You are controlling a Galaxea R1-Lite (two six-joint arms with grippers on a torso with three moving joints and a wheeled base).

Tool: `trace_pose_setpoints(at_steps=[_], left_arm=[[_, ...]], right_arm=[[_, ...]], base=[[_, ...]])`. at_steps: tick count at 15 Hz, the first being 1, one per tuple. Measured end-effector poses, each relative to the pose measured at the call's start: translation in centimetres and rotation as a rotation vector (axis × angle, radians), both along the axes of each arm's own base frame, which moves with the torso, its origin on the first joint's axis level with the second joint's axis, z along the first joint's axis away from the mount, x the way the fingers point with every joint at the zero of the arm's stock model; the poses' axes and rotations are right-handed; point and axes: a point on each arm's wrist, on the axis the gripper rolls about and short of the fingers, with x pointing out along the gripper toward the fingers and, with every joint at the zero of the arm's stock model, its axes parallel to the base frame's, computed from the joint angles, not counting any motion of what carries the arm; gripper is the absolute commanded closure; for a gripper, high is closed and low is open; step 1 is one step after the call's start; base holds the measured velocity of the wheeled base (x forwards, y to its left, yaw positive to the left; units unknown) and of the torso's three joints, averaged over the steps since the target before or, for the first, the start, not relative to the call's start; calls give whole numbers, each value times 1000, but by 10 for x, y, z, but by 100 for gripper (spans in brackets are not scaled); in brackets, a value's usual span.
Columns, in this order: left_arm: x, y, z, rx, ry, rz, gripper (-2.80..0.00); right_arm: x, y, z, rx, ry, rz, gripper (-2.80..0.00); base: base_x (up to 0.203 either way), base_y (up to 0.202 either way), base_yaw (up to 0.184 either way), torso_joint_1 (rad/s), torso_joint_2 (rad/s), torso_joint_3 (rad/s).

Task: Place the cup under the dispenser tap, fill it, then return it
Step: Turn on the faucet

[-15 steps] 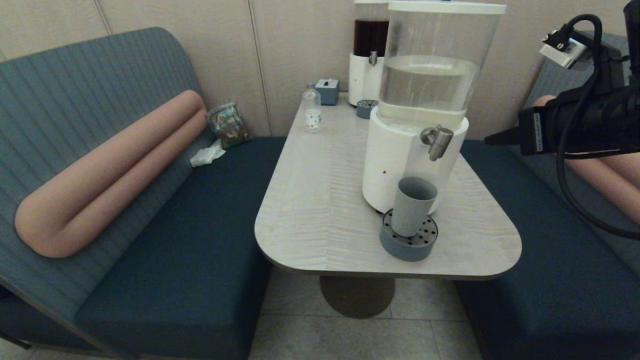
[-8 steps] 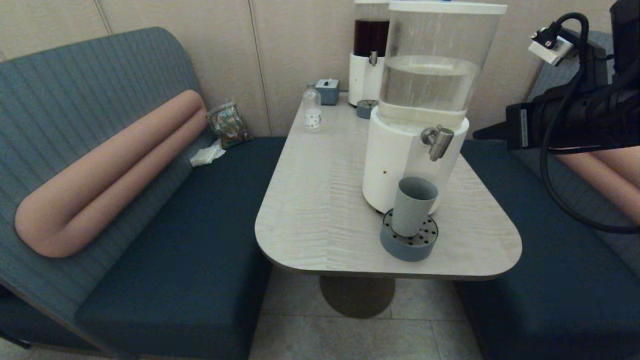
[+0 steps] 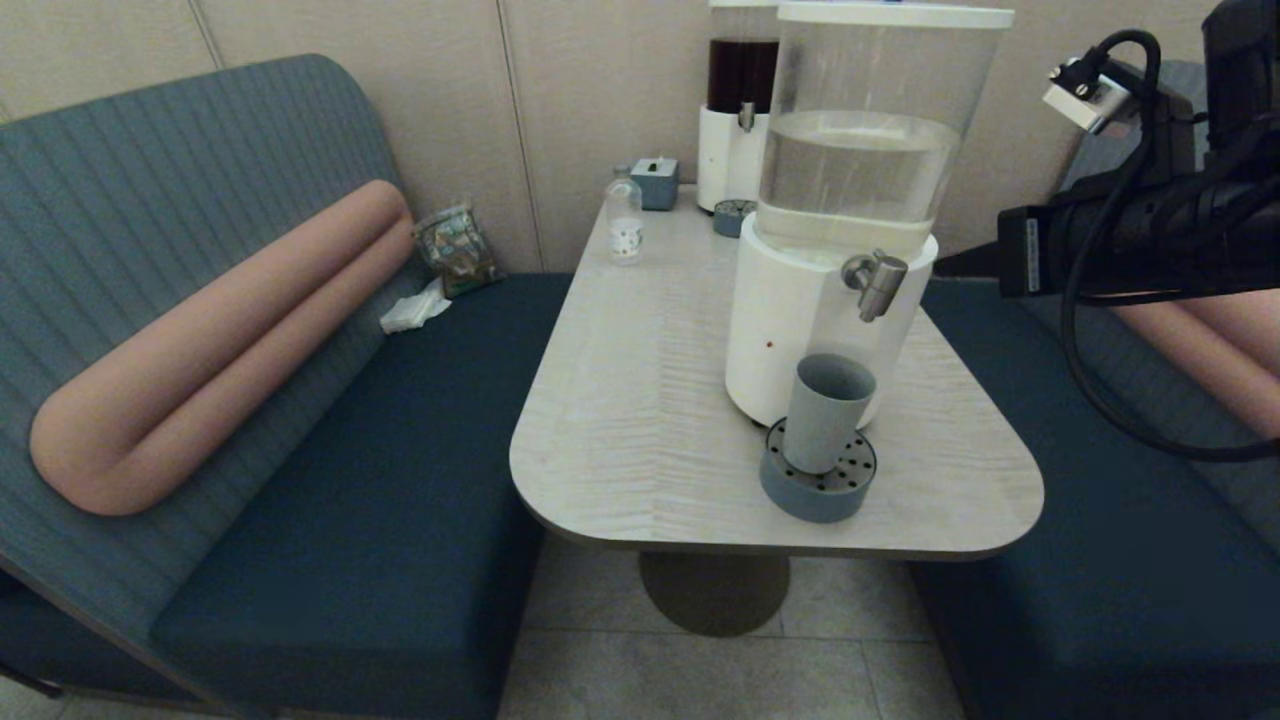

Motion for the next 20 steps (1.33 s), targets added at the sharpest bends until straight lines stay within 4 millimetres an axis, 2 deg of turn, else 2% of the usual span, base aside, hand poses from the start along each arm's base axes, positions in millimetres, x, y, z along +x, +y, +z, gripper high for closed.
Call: trace_pose_setpoints(at_steps=[11,20], left_arm=[[0,0,0,0,0,0,0],[0,0,0,0,0,0,0]], right_arm=[[12,8,-10,2,21,33,0],[20,8,4,20,-73,15,0]], base=[[0,0,0,0,0,0],[0,0,0,0,0,0]])
